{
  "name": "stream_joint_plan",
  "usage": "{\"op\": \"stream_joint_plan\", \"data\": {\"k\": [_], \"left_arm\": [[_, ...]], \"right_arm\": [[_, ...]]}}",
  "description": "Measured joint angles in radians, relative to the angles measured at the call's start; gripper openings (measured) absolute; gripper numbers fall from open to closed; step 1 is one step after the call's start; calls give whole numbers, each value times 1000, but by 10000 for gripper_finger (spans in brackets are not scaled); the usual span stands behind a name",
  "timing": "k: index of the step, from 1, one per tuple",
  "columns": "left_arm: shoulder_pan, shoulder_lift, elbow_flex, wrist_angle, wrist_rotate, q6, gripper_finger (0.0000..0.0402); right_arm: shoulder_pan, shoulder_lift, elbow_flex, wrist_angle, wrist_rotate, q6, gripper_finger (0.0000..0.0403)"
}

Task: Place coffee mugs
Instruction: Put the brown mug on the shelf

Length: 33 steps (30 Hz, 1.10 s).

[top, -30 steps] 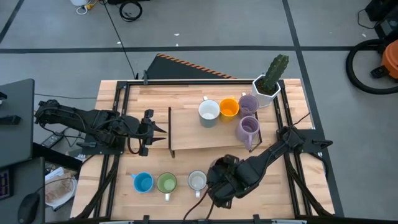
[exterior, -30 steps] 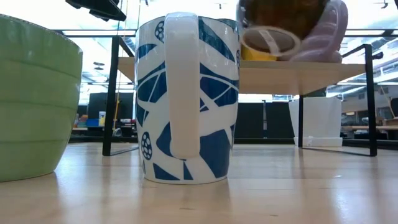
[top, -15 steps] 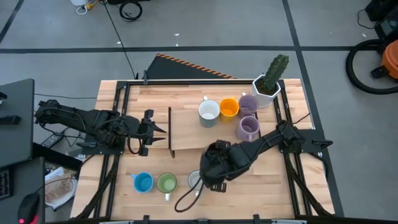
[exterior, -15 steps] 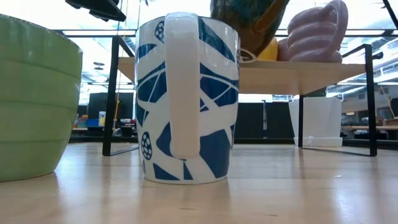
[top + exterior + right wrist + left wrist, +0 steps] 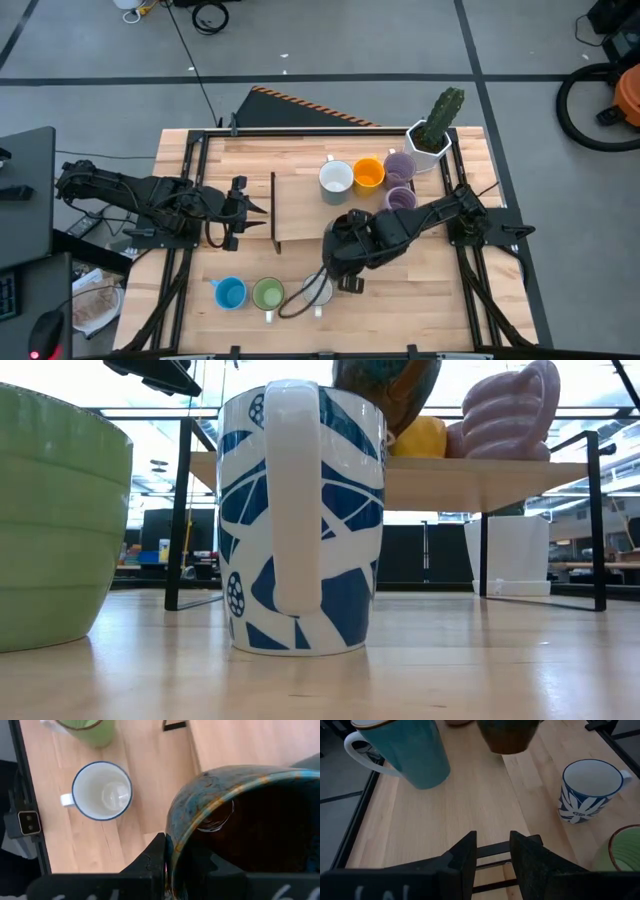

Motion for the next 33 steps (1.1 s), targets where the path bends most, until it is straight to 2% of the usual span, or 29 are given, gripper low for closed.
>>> {"op": "stream_joint_plan", "data": {"k": [15,25,33], "left_arm": [[0,0,0,-11,0,-16,123],[0,0,0,-21,0,-24,123],[0,0,0,-11,0,-24,123]], "right_arm": [[-65,-82,-9,3,-53,-43,45],[-94,-176,-171,1,-74,2,45],[-150,-202,-257,0,-101,2,45]]}}
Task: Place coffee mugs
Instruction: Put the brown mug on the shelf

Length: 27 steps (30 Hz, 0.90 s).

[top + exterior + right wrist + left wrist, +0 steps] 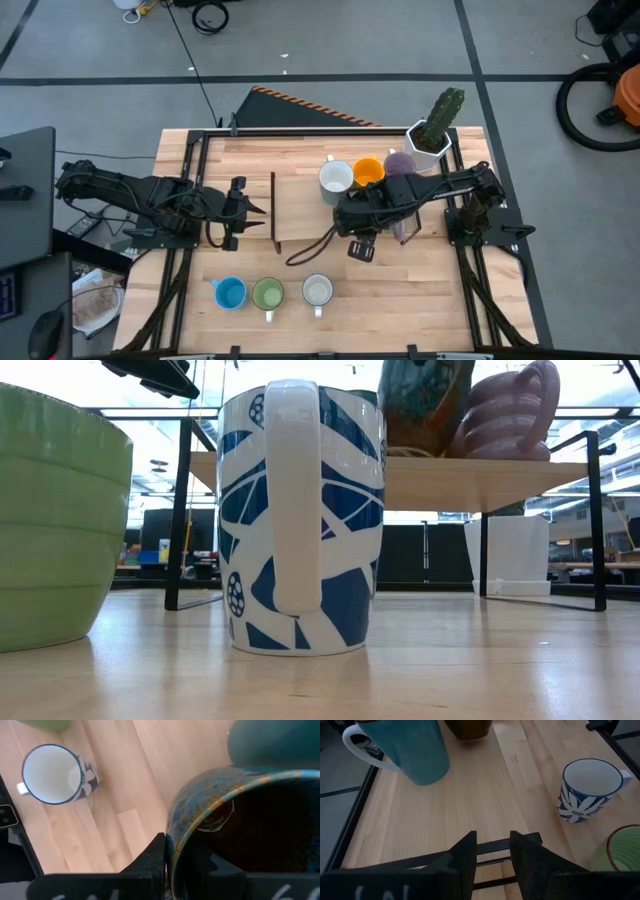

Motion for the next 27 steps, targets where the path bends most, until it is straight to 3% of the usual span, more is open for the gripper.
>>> {"op": "stream_joint_plan", "data": {"k": [27], "left_arm": [[0,0,0,-2,0,1,123]], "right_arm": [[-104,1,-15,1,-78,-43,52]]}}
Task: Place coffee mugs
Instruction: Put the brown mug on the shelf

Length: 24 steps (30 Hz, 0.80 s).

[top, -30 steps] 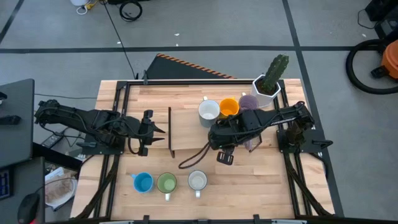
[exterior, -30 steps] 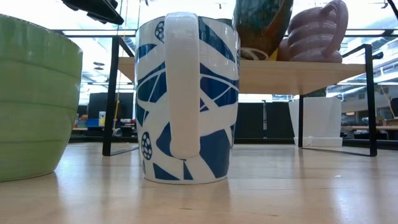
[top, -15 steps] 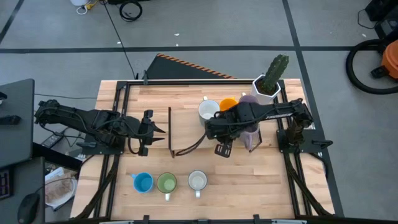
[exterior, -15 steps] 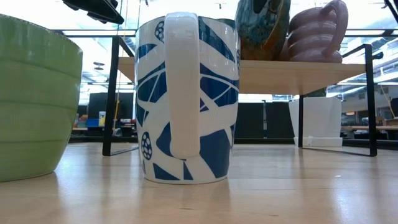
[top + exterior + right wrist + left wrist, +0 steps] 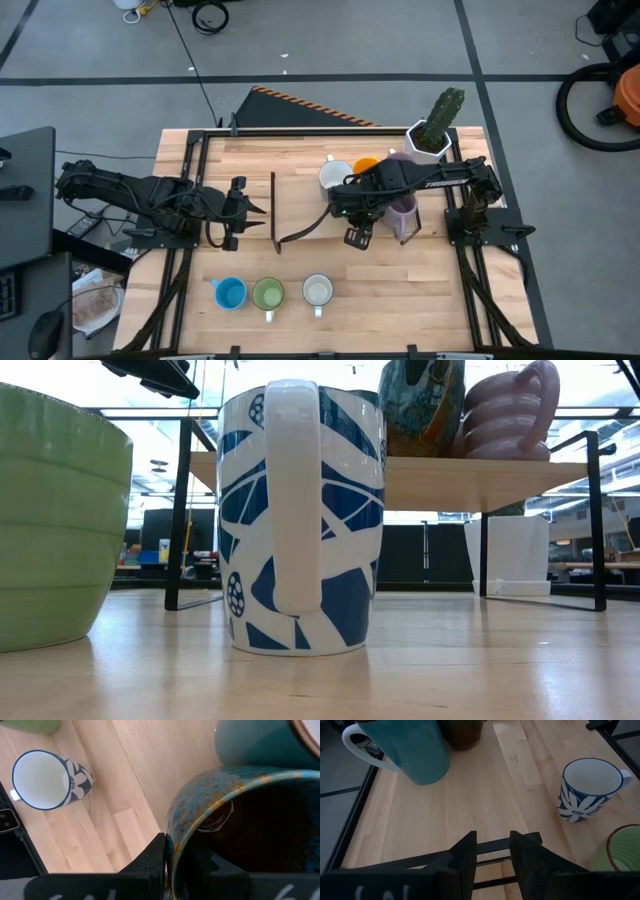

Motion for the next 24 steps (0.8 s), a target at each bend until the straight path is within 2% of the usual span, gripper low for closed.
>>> {"op": "stream_joint_plan", "data": {"k": [24], "left_arm": [[0,0,0,0,0,0,123]], "right_arm": [[-35,1,0,29,24,7,52]]}}
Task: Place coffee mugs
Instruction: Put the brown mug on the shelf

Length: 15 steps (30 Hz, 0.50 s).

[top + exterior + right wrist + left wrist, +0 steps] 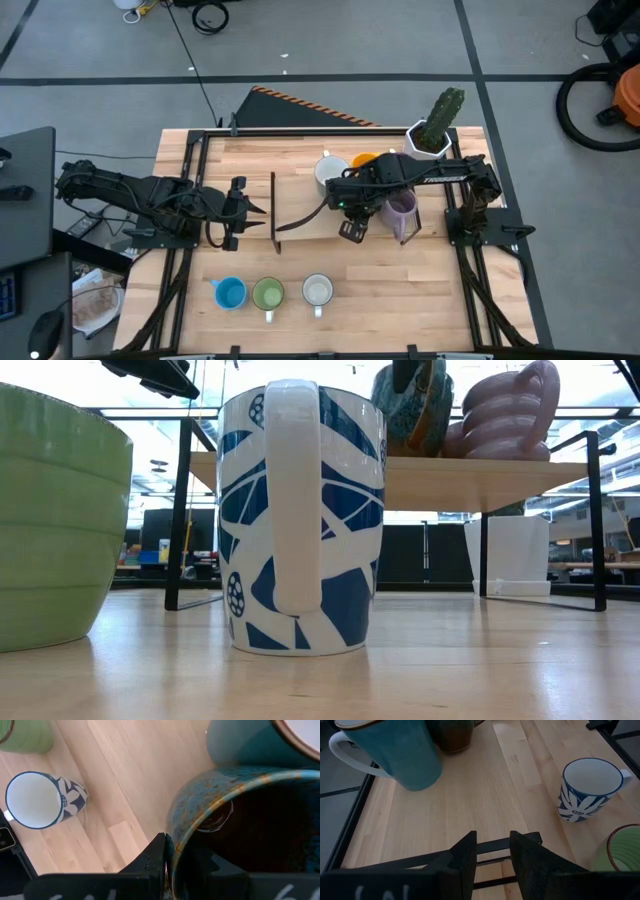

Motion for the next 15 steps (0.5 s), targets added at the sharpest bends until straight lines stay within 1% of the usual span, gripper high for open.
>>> {"op": "stream_joint_plan", "data": {"k": [9,15], "left_arm": [[0,0,0,0,0,0,123],[0,0,0,0,0,0,123]], "right_arm": [[1,0,0,-23,-44,11,52],[1,0,0,-30,-51,16,52]]}}
